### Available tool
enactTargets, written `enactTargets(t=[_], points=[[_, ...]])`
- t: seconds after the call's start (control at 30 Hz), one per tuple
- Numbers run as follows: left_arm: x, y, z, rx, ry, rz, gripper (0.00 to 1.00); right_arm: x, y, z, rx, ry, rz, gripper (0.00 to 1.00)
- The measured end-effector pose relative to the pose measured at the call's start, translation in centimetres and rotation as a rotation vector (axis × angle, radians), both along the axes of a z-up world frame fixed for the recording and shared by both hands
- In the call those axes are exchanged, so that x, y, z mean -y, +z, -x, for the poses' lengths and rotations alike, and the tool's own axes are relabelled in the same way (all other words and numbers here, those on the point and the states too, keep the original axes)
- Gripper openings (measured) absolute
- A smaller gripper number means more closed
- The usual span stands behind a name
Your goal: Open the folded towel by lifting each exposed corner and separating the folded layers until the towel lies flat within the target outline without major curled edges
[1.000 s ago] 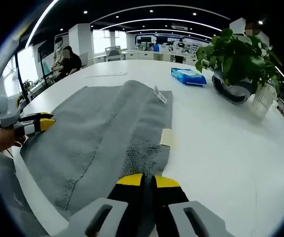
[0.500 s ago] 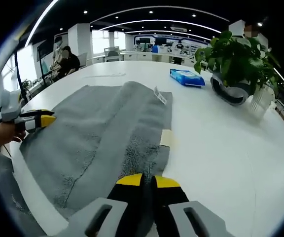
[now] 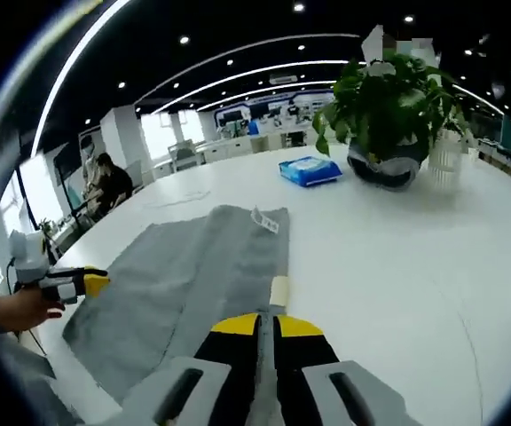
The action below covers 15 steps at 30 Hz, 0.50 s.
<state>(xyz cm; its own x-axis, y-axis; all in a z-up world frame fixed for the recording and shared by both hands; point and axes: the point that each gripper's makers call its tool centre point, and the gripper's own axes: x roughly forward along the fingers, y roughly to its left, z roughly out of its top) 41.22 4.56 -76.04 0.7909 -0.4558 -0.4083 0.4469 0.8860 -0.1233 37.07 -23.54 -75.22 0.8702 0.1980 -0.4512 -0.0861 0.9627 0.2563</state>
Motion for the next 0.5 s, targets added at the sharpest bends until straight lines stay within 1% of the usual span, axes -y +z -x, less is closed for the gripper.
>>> enactTargets(t=[0.03, 0.1, 0.13, 0.23, 0.27, 0.3, 0.33, 0.37, 0.4, 0.5], points=[[0.7, 0.4, 0.2, 0.007, -0.017, -0.004, 0.21, 0.6, 0.1, 0.0, 0.005, -0.024, 0.014, 0.05], [2.6, 0.9, 0.9, 0.010, -0.063, -0.038, 0.21, 0.9, -0.1, 0.2, -0.005, -0.030, 0.038, 0.06], [4.0, 1.2, 1.5, 0.009, -0.107, -0.045, 0.21, 1.0, -0.1, 0.2, -0.005, -0.032, 0.042, 0.06], [6.7, 1.7, 2.7, 0.028, -0.189, -0.061, 0.22, 1.6, -0.1, 0.3, 0.000, -0.041, 0.087, 0.07], [8.1, 1.8, 3.3, 0.035, -0.227, -0.071, 0.23, 1.8, -0.1, 0.3, -0.001, -0.052, 0.097, 0.07], [8.9, 1.9, 3.8, 0.039, -0.249, -0.077, 0.23, 1.9, 0.1, 0.3, 0.005, -0.056, 0.103, 0.10], [10.2, 2.0, 4.4, 0.043, -0.284, -0.078, 0.23, 2.0, 0.2, 0.2, 0.013, -0.059, 0.110, 0.12], [10.9, 2.0, 4.7, 0.041, -0.298, -0.077, 0.23, 2.1, 0.3, 0.2, 0.017, -0.061, 0.113, 0.16], [11.5, 2.0, 5.0, 0.039, -0.304, -0.072, 0.23, 2.2, 0.3, 0.2, 0.018, -0.066, 0.120, 0.18], [13.6, 2.0, 6.2, 0.024, -0.340, -0.044, 0.23, 2.2, 0.5, 0.2, 0.020, -0.065, 0.129, 0.17]])
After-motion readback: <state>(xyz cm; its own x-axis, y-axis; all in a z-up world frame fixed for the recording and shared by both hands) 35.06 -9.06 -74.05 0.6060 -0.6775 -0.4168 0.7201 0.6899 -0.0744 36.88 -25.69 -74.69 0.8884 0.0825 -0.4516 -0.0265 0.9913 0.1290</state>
